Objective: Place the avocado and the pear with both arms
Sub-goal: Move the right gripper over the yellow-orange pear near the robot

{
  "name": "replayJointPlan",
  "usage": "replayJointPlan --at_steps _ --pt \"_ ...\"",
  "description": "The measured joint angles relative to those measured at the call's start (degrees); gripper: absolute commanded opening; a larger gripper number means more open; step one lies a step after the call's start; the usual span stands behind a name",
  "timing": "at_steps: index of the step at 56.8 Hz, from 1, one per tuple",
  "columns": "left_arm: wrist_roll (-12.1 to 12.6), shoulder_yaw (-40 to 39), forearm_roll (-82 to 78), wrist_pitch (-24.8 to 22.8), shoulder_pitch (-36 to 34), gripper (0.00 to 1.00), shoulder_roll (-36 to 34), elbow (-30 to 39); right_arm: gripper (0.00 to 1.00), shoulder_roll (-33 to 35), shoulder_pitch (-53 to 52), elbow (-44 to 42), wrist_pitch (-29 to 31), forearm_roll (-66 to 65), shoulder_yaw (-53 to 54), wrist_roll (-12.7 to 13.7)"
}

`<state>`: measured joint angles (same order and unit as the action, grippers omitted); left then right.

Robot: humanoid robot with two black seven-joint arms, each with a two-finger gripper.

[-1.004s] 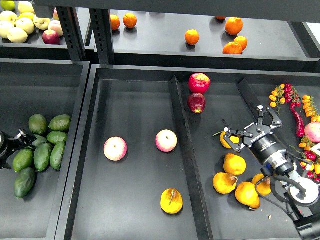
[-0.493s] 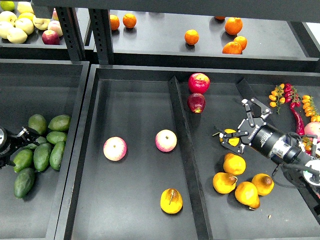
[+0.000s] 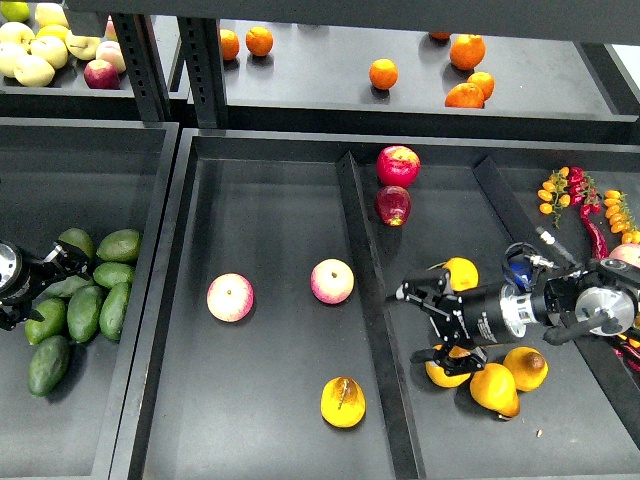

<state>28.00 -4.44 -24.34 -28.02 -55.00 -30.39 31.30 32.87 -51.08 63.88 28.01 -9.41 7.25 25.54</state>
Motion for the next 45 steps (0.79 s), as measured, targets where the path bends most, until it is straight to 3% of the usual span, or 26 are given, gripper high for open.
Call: replayJointPlan --at_steps 9,45 --pt "0.0 -0.8 0.0 0.0 0.0 0.99 0.3 0.3 1.00 -3.0 -4.0 -1.4 0.0 -4.1 -5.7 2.3" --pt "0.0 -2.6 0.1 0.0 0.1 0.99 0.7 1.4 1.00 -20.4 -4.7 -14.8 0.0 -7.2 -12.0 2.5"
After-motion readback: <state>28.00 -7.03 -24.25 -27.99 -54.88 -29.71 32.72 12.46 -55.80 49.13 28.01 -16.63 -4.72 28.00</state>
